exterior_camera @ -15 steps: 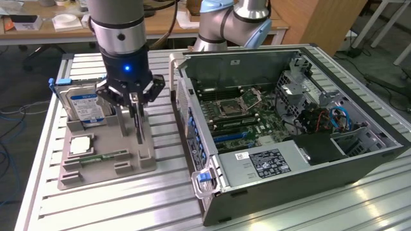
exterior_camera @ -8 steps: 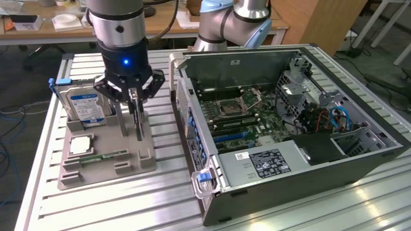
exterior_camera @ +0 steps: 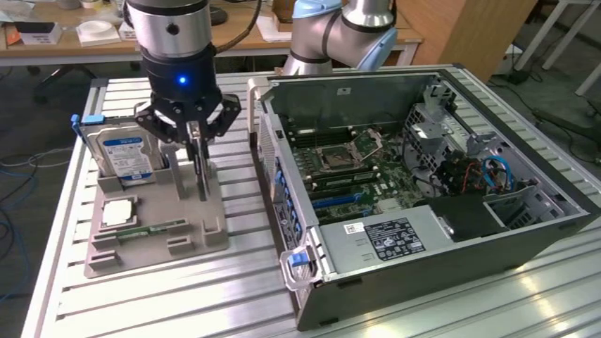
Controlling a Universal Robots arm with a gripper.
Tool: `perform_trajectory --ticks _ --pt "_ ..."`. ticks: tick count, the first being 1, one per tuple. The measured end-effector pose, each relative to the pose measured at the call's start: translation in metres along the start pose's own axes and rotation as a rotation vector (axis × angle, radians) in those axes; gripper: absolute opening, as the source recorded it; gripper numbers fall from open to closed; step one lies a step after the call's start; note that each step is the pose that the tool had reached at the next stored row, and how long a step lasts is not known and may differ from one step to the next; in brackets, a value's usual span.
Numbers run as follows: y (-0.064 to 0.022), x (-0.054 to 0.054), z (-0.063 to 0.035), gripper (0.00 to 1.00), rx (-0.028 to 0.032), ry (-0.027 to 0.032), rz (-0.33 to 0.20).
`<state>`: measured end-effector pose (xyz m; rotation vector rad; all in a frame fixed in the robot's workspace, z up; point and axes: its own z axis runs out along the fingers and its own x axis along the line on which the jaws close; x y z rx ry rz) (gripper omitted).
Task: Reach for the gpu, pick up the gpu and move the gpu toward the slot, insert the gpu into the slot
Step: 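Pick up the gpu and move the gpu toward the slot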
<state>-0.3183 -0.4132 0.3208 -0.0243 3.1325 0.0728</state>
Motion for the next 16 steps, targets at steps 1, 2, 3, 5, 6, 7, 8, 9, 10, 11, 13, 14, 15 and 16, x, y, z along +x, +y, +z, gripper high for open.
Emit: perform_trajectory --ticks 1,2,3,5,6,7,8,9,10,11,13,14,15,16 --pt "0.0001 0.000 -0.0019 0.26 0.0000 0.0000 0.000" --pt "0.0002 0.000 -0.0039 0.26 0.0000 0.0000 0.000" --pt "0.0003 0.000 -0.0058 0.26 0.0000 0.0000 0.000" --pt "0.0004 0.000 -0.0096 0.26 0.0001 0.0001 0.000" --pt "0.0005 0.000 -0.0115 0.26 0.0001 0.0001 0.000" --pt "0.0006 0.000 -0.0132 0.26 0.0001 0.0001 0.000" --pt "0.0007 0.000 -0.0151 0.26 0.0001 0.0001 0.000" --pt "0.0008 0.000 -0.0169 0.26 0.0000 0.0000 0.000" --pt "0.0009 0.000 -0.0189 0.26 0.0000 0.0000 0.000" --pt "0.0009 0.000 -0.0207 0.26 0.0001 0.0001 0.000" --pt "0.0011 0.000 -0.0241 0.26 0.0000 0.0000 0.000" --pt "0.0012 0.000 -0.0257 0.26 0.0001 0.0000 0.000" --pt "0.0013 0.000 -0.0275 0.26 0.0000 0.0001 0.000" --pt "0.0014 0.000 -0.0292 0.26 0.0001 0.0001 0.000"
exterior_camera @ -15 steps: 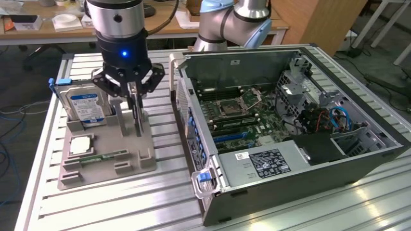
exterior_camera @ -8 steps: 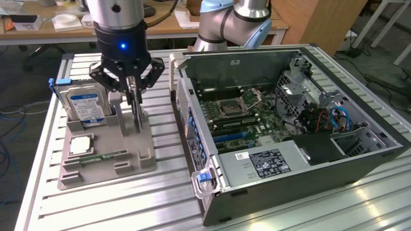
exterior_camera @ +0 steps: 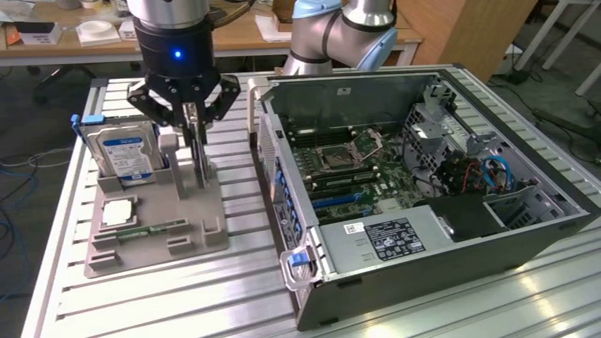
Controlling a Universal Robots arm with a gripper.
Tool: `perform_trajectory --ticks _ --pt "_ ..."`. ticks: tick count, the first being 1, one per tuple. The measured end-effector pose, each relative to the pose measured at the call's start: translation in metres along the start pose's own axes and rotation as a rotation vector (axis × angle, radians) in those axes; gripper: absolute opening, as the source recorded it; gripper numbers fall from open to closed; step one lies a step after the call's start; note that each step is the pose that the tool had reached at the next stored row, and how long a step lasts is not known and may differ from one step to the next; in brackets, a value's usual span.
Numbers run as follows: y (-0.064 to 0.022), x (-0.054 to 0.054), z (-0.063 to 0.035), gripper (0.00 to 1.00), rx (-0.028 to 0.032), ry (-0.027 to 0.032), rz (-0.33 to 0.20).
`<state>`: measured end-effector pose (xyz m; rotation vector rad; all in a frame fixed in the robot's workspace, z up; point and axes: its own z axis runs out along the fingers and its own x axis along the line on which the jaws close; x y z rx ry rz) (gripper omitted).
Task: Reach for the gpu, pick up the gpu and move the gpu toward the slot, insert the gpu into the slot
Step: 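Pick up the gpu and move the gpu toward the slot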
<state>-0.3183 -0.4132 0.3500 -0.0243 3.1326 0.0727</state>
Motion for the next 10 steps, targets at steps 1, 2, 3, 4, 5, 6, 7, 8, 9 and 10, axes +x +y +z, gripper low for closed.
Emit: perform_trajectory --ticks 1,2,3,4,5,6,7,8,9,10 --pt "0.0001 0.0000 -0.0015 0.26 0.0000 0.0000 0.000" --pt "0.0001 0.0000 -0.0027 0.26 0.0000 0.0000 0.000" --pt "0.0001 0.0000 -0.0032 0.26 -0.0001 -0.0001 0.000" --pt "0.0002 0.0000 -0.0033 0.26 -0.0002 -0.0002 0.000" --pt "0.0001 -0.0001 -0.0033 0.26 -0.0002 -0.0003 0.000" --pt "0.0001 -0.0004 -0.0035 0.26 0.0000 0.0000 0.000" --pt "0.0001 -0.0008 -0.0035 0.26 0.0000 0.0000 0.000" --pt "0.0001 -0.0014 -0.0035 0.26 -0.0001 -0.0001 0.000" --pt "0.0001 -0.0022 -0.0035 0.26 -0.0001 -0.0001 0.000" --pt "0.0001 -0.0035 -0.0035 0.26 -0.0002 0.0000 0.000"
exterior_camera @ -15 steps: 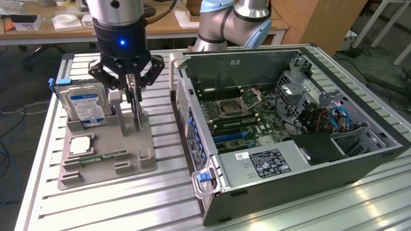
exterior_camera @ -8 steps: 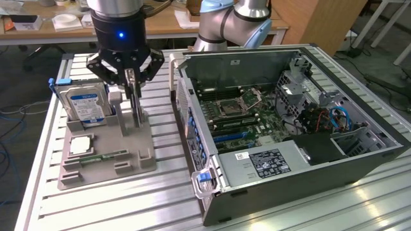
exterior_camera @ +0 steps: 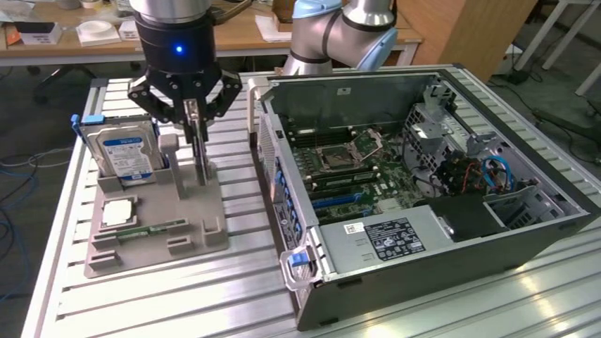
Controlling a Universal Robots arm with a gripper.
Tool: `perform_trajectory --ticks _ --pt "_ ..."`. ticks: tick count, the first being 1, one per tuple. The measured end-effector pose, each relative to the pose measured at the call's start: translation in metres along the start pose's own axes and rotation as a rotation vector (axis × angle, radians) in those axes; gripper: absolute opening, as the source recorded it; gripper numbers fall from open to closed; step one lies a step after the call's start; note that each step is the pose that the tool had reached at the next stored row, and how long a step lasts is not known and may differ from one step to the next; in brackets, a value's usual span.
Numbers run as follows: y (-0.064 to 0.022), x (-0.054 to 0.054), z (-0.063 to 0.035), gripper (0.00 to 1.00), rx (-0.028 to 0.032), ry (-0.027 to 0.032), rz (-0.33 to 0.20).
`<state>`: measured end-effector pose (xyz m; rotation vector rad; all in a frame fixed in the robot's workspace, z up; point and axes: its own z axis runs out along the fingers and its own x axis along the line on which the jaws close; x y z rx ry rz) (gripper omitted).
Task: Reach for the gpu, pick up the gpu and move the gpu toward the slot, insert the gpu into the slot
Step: 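Pick up the gpu and move the gpu toward the slot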
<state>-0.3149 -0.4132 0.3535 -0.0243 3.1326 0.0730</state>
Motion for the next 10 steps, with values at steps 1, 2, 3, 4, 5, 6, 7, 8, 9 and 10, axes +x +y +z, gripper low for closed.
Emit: perform_trajectory --ticks 1,2,3,4,5,6,7,8,9,10 --pt "0.0000 -0.002 0.0000 0.26 -0.0003 0.0000 0.000" --pt "-0.0001 -0.002 0.0000 0.26 -0.0004 0.0001 0.000" --pt "0.0000 -0.002 -0.0006 0.26 -0.0008 0.0001 0.000" --pt "0.0001 -0.002 -0.0025 0.26 -0.0019 0.0001 0.000" --pt "0.0002 -0.002 -0.0051 0.26 -0.0028 0.0001 0.000" --pt "0.0003 -0.002 -0.0078 0.26 -0.0033 -0.0001 0.000" --pt "0.0004 -0.002 -0.0107 0.26 -0.0038 -0.0002 0.000" --pt "0.0006 -0.002 -0.0138 0.26 -0.0041 -0.0001 0.000" --pt "0.0007 -0.002 -0.0174 0.26 -0.0043 -0.0001 0.000" --pt "0.0009 -0.002 -0.0210 0.26 -0.0045 -0.0001 0.000"
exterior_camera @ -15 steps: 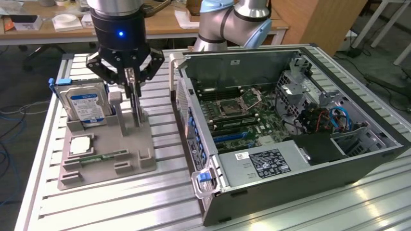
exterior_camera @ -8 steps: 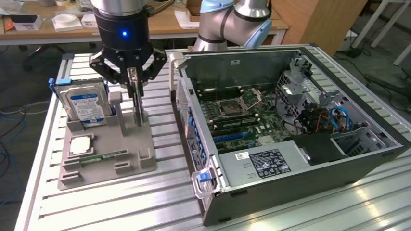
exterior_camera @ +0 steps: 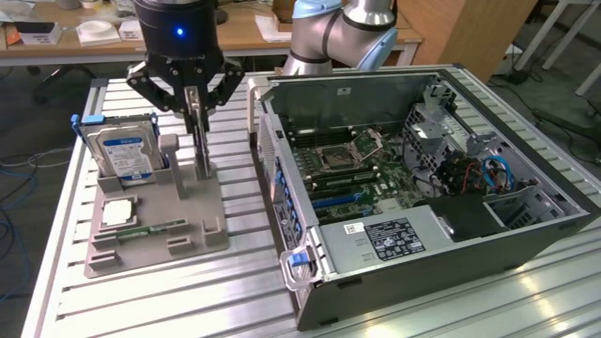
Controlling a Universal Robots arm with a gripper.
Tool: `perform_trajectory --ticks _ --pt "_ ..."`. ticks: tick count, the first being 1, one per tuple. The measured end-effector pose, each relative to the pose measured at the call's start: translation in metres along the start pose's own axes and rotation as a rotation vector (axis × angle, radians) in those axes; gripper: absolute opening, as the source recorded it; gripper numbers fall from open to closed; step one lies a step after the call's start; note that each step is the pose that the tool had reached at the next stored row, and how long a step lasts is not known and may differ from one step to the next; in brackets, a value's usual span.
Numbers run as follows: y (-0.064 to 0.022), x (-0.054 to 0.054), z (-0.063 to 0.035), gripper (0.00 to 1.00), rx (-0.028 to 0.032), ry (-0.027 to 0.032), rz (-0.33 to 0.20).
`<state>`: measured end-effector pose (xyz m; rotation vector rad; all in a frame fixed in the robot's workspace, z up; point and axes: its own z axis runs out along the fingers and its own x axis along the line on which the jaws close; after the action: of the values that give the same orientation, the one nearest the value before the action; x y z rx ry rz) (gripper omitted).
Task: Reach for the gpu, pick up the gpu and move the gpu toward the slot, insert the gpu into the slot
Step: 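Pick up the gpu and move the gpu toward the slot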
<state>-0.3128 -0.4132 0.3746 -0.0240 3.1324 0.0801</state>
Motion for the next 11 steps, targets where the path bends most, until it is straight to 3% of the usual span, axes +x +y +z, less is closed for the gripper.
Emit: perform_trajectory --ticks 11 --pt "0.0017 0.000 -0.0338 0.26 -0.0014 0.0000 0.000"
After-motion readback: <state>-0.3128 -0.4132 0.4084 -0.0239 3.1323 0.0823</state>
